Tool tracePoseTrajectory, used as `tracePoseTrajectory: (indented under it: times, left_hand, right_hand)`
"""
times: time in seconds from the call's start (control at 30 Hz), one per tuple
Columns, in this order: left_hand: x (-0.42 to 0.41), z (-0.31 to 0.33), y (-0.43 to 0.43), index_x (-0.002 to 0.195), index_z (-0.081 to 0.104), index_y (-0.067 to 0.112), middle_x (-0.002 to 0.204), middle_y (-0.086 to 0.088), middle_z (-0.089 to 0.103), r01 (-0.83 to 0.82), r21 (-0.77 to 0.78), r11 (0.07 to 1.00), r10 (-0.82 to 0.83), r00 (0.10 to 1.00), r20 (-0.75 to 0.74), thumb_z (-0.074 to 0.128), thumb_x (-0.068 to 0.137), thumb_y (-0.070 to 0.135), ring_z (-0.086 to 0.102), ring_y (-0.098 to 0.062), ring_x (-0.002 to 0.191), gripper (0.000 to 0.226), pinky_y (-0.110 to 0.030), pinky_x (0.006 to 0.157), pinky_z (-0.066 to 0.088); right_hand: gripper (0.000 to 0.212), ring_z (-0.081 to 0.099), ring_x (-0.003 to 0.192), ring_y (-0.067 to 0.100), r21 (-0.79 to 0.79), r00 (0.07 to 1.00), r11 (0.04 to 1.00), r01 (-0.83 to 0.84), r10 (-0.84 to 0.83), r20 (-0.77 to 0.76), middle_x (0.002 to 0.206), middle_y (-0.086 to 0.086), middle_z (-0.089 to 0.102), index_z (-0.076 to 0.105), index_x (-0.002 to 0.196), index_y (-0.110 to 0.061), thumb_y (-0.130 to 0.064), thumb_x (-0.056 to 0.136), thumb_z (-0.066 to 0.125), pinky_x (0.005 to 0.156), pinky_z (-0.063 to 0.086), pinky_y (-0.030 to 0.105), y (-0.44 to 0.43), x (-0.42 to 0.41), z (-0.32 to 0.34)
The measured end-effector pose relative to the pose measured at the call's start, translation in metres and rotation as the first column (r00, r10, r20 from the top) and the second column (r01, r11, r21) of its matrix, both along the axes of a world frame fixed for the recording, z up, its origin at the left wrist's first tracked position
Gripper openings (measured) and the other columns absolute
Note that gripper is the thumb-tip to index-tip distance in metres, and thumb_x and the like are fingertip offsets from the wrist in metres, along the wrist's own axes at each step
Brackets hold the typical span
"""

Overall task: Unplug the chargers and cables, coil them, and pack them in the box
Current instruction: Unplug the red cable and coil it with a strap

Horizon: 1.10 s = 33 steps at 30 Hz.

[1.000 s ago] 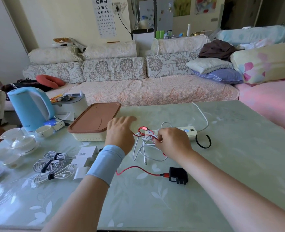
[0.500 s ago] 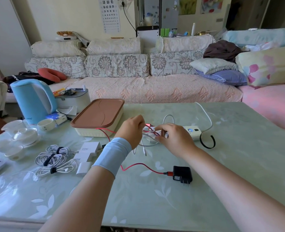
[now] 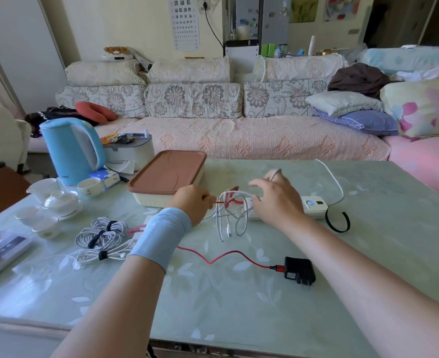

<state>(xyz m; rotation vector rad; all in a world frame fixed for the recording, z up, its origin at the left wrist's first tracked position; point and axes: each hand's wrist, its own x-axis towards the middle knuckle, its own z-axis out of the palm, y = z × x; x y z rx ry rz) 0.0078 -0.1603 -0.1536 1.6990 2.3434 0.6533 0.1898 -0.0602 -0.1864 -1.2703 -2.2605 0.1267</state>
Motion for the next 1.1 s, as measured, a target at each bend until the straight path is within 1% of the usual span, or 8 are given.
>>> tracePoseTrajectory:
  times: [0.07, 0.23, 0.37, 0.5, 0.7, 0.87, 1.0, 1.1]
  left_hand:
    - [-0.002, 0.0, -0.005, 0.077, 0.057, 0.015, 0.08, -0.006, 0.057, 0.019, 0.026, 0.999, -0.021, 0.999, 0.048, 0.042, 0.099, 0.02, 0.051, -0.026, 0.077, 0.027, -0.027, 0.065, 0.034]
    - [-0.006, 0.001, -0.016, 0.073, 0.059, 0.018, 0.066, 0.004, 0.051, 0.04, 0.028, 0.999, -0.043, 0.989, 0.139, 0.057, 0.092, 0.038, 0.048, -0.02, 0.068, 0.029, -0.028, 0.06, 0.034]
    - [-0.015, 0.002, -0.025, 0.075, 0.059, 0.021, 0.065, 0.005, 0.051, 0.013, 0.064, 0.998, -0.024, 0.986, 0.167, 0.059, 0.092, 0.034, 0.047, -0.015, 0.061, 0.021, -0.023, 0.055, 0.038]
    - [-0.022, 0.001, -0.028, 0.07, 0.052, 0.021, 0.066, 0.002, 0.051, -0.057, 0.057, 0.997, 0.044, 0.978, 0.204, 0.052, 0.095, 0.025, 0.046, -0.017, 0.062, 0.025, -0.022, 0.052, 0.036]
    - [-0.029, 0.0, -0.028, 0.083, 0.06, 0.023, 0.073, 0.002, 0.057, -0.136, -0.021, 0.99, 0.138, 0.977, 0.165, 0.049, 0.094, 0.032, 0.054, -0.023, 0.074, 0.018, -0.026, 0.067, 0.042]
    - [-0.031, 0.005, -0.03, 0.079, 0.068, 0.03, 0.073, 0.006, 0.059, -0.096, -0.105, 0.99, 0.107, 0.989, 0.107, 0.046, 0.091, 0.025, 0.055, -0.018, 0.066, 0.025, -0.024, 0.059, 0.042]
    - [-0.052, 0.005, -0.038, 0.104, 0.067, 0.012, 0.106, -0.01, 0.065, -0.222, -0.119, 0.968, 0.239, 0.959, 0.151, 0.041, 0.095, 0.01, 0.062, -0.028, 0.09, 0.027, -0.033, 0.079, 0.053]
    - [-0.062, 0.005, -0.042, 0.08, 0.061, 0.014, 0.076, -0.007, 0.052, -0.176, -0.024, 0.984, 0.171, 0.905, 0.389, 0.038, 0.094, 0.004, 0.046, -0.021, 0.057, 0.029, -0.027, 0.048, 0.04]
  right_hand:
    - [0.04, 0.052, 0.108, 0.025, 0.104, 0.992, 0.989, -0.103, 0.111, -0.067, 0.115, 0.004, 0.047, 0.064, 0.122, -0.029, -0.022, 0.083, 0.061, 0.081, 0.049, 0.036, -0.01, -0.014, 0.007]
    - [0.025, 0.057, 0.09, 0.012, -0.071, 0.94, 0.937, -0.341, 0.34, -0.016, 0.098, -0.013, 0.053, 0.067, 0.109, -0.042, -0.046, 0.084, 0.065, 0.077, 0.047, 0.029, -0.033, -0.036, 0.007]
    - [0.013, 0.059, 0.083, 0.009, -0.079, 0.952, 0.952, -0.296, 0.288, -0.1, 0.089, -0.013, 0.062, 0.07, 0.092, -0.036, -0.046, 0.083, 0.069, 0.07, 0.044, 0.027, -0.033, -0.042, 0.005]
    - [0.017, 0.051, 0.07, -0.005, -0.175, 0.936, 0.933, -0.314, 0.274, -0.22, 0.084, -0.018, 0.06, 0.07, 0.097, -0.036, -0.026, 0.084, 0.067, 0.062, 0.037, 0.018, -0.034, -0.052, 0.005]
    - [0.028, 0.053, 0.069, 0.0, -0.218, 0.895, 0.9, -0.378, 0.294, -0.336, 0.104, -0.007, 0.053, 0.072, 0.097, -0.027, -0.007, 0.082, 0.061, 0.064, 0.036, 0.005, -0.03, -0.058, 0.003]
    - [0.035, 0.057, 0.06, 0.001, -0.223, 0.878, 0.922, -0.317, 0.197, -0.436, 0.099, -0.002, 0.069, 0.077, 0.095, -0.024, 0.0, 0.082, 0.055, 0.06, 0.042, 0.014, -0.02, -0.052, 0.006]
    - [0.047, 0.05, 0.066, 0.008, -0.171, 0.932, 0.98, -0.105, 0.037, -0.361, 0.101, 0.002, 0.071, 0.077, 0.102, -0.021, 0.007, 0.082, 0.045, 0.058, 0.035, 0.013, -0.001, -0.028, 0.009]
    - [0.048, 0.049, 0.065, 0.012, -0.242, 0.95, 0.949, -0.2, 0.127, -0.287, 0.084, -0.003, 0.062, 0.074, 0.111, -0.028, 0.004, 0.083, 0.05, 0.056, 0.037, 0.01, 0.001, -0.025, 0.008]
